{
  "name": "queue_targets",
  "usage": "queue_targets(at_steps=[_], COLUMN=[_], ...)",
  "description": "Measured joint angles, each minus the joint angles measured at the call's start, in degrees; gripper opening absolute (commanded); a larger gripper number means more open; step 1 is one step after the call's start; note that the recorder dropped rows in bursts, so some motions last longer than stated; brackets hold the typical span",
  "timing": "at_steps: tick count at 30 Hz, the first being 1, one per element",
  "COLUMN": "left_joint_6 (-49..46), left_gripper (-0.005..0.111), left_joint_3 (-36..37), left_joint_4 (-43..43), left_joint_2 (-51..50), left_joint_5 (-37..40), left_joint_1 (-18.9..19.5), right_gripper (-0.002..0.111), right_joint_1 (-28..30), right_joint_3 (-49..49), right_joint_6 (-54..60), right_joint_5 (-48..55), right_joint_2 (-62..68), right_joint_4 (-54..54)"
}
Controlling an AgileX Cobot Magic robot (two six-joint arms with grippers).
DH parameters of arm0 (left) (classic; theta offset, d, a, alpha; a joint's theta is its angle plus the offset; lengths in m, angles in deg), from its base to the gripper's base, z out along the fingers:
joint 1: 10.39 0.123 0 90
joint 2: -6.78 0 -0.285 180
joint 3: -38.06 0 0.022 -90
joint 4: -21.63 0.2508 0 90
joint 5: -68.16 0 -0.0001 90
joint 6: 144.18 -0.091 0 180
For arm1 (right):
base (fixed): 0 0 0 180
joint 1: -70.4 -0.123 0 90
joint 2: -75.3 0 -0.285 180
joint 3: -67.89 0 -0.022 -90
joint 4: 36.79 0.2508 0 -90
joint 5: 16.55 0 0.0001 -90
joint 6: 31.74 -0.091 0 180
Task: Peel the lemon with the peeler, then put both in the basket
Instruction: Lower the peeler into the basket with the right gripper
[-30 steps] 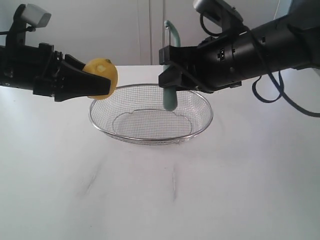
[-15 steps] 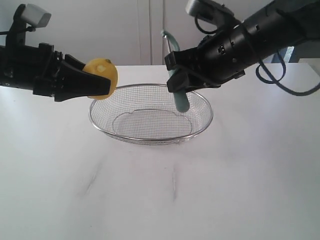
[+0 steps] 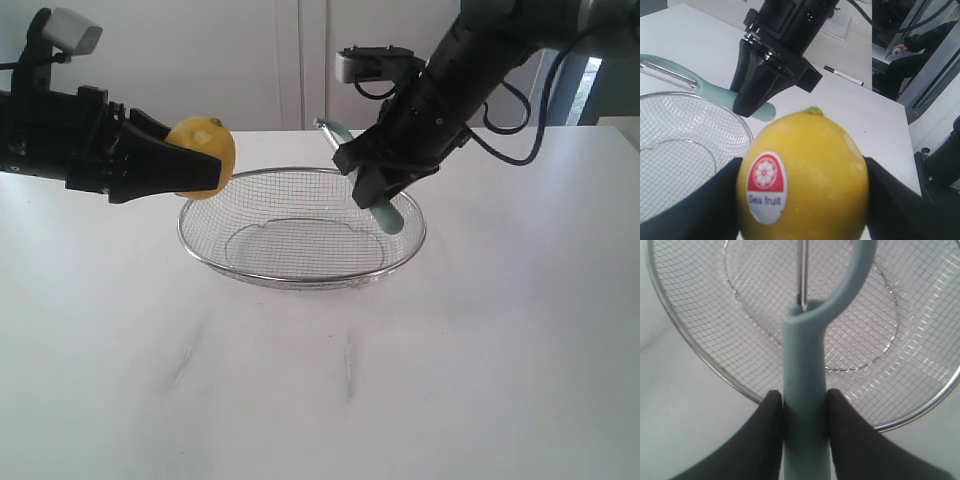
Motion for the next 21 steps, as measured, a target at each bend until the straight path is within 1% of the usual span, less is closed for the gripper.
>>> queue_targets(at_steps=[3, 7, 12, 21], left_joint_6=[0.0, 0.0, 0.0, 0.0], left_gripper=[0.0, 0.0, 0.0, 0.0], left_joint_3=[0.0, 0.0, 0.0, 0.0], left_joint_4=[0.0, 0.0, 0.0, 0.0], left_joint_2=[0.0, 0.0, 0.0, 0.0], left_joint_5=[0.0, 0.0, 0.0, 0.0], left_joint_1=[0.0, 0.0, 0.0, 0.0], right_gripper=[0.0, 0.0, 0.0, 0.0], right_joint_1=[0.0, 0.0, 0.0, -0.4], right_joint_3=[3.6, 7.8, 9.9, 11.4], right_joint_6=[-0.2, -0.3, 0.3, 8.7], right_joint_5=[0.5, 0.6, 0.1, -2.5], right_joint_2=[3.5, 7.3, 10.0, 12.8], right_joint_4=[-2.7, -3.0, -3.0, -5.1])
